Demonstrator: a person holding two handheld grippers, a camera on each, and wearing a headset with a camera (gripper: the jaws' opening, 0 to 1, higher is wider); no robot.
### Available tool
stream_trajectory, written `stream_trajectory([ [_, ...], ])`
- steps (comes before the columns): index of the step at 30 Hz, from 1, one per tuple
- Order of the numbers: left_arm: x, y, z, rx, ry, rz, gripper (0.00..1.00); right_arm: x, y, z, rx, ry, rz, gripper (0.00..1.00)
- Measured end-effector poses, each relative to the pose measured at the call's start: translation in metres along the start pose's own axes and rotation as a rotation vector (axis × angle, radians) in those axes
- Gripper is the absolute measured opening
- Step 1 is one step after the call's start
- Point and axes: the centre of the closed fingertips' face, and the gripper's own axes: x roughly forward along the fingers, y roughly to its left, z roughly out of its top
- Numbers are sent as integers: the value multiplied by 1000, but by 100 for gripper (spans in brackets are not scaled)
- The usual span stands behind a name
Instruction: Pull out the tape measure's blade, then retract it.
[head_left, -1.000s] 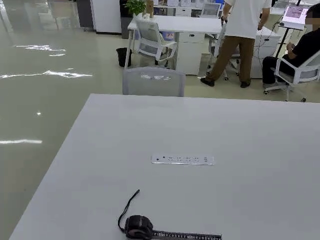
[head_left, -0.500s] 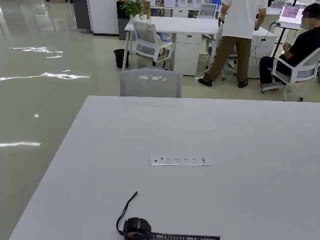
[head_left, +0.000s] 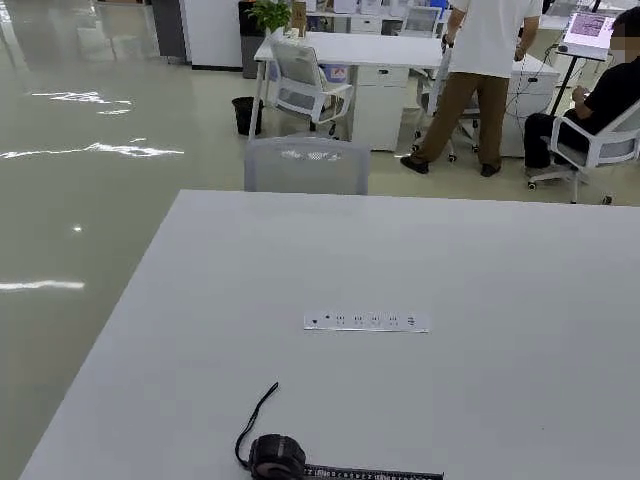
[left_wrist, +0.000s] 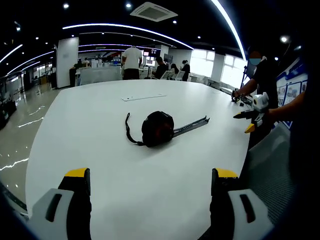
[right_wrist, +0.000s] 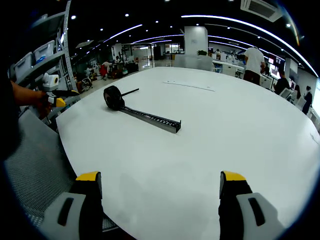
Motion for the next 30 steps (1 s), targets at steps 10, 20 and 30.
stream_trajectory([
  [10, 9, 2, 16, -79, -4, 113, 99, 4, -2, 7, -26, 22, 11, 100],
  [20, 29, 3, 34, -104, -41, 152, 99, 21, -14, 16, -66, 36, 40, 100],
  [30, 51, -7, 46, -98, -48, 167, 99, 36, -35, 29, -139, 49, 63, 100],
])
